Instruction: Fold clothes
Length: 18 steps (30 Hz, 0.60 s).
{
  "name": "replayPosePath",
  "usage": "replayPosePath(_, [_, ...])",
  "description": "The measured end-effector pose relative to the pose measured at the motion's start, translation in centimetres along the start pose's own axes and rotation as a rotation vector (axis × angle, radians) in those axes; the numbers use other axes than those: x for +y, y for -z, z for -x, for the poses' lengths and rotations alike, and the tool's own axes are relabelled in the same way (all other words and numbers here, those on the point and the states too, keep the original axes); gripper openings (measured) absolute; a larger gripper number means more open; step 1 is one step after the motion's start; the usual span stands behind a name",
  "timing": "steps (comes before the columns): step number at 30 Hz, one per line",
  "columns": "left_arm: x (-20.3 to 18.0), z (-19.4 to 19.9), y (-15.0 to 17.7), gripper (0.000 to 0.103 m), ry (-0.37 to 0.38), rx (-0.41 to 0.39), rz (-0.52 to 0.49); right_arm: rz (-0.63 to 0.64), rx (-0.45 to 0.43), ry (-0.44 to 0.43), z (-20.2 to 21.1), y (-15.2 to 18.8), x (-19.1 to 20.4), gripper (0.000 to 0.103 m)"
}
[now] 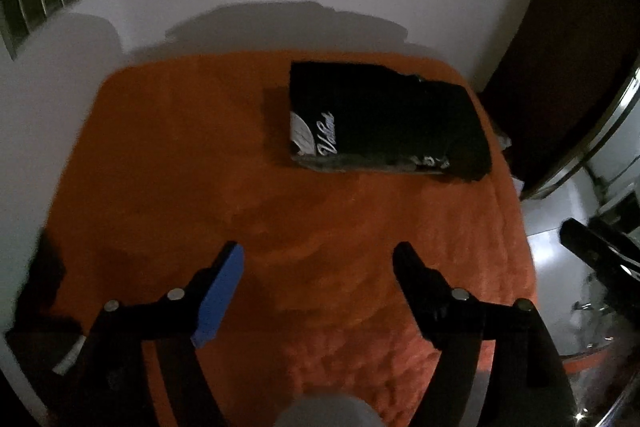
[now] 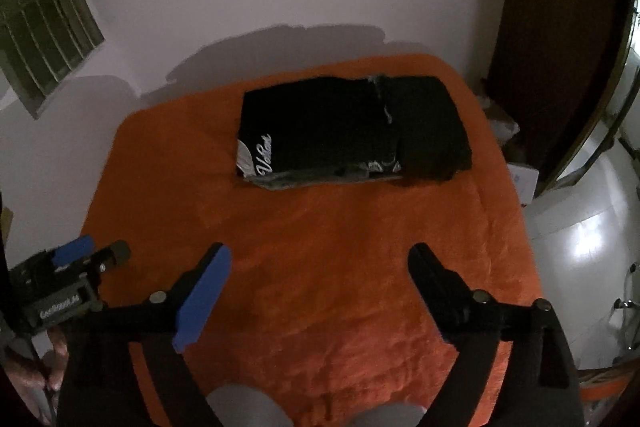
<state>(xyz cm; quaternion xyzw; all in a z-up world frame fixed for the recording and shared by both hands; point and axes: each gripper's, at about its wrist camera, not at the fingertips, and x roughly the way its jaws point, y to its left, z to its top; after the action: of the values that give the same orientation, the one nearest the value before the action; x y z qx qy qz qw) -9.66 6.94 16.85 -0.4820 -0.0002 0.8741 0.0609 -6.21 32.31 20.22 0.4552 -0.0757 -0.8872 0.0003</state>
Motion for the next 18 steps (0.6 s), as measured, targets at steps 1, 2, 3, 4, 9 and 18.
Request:
replayPosePath(1, [0.1,0.2,-0.2,0.078,-0.001,-0.008,0.004,0.007,-0.007,0.002,0.4,0.0,0.3,0.095])
replayPosePath(2, [0.1,0.5,-0.3,0.078,-0.003,-0.017,0.007,0.016,-0.008,0.006,0.7,0.0,0.6,0.095])
replayPosePath(3, [0.1,0.6,-0.5,0.078,-0.002,-0.024,0.01,0.023,-0.007,0.007,0.5,0.0,0.9,0.095])
replayPosePath(4, [0.0,0.4,-0.5,0.078,0.001,-0.03,0.01,0.016,-0.008,-0.011,0.1,0.0,1.0,0.095])
replayPosePath(9, [-1.7,-2.8,0.3,0.078,-0.021,-0.051,-0.005,-0.007,-0.021,-0.055,-3.2,0.6,0.9,0.096])
replayPosePath(18, [-3.1,-6.9,5.8,0.078,-0.041,-0.086,0.001,0.038,-0.071,-0.044,-8.5,4.2,-0.2,0.096])
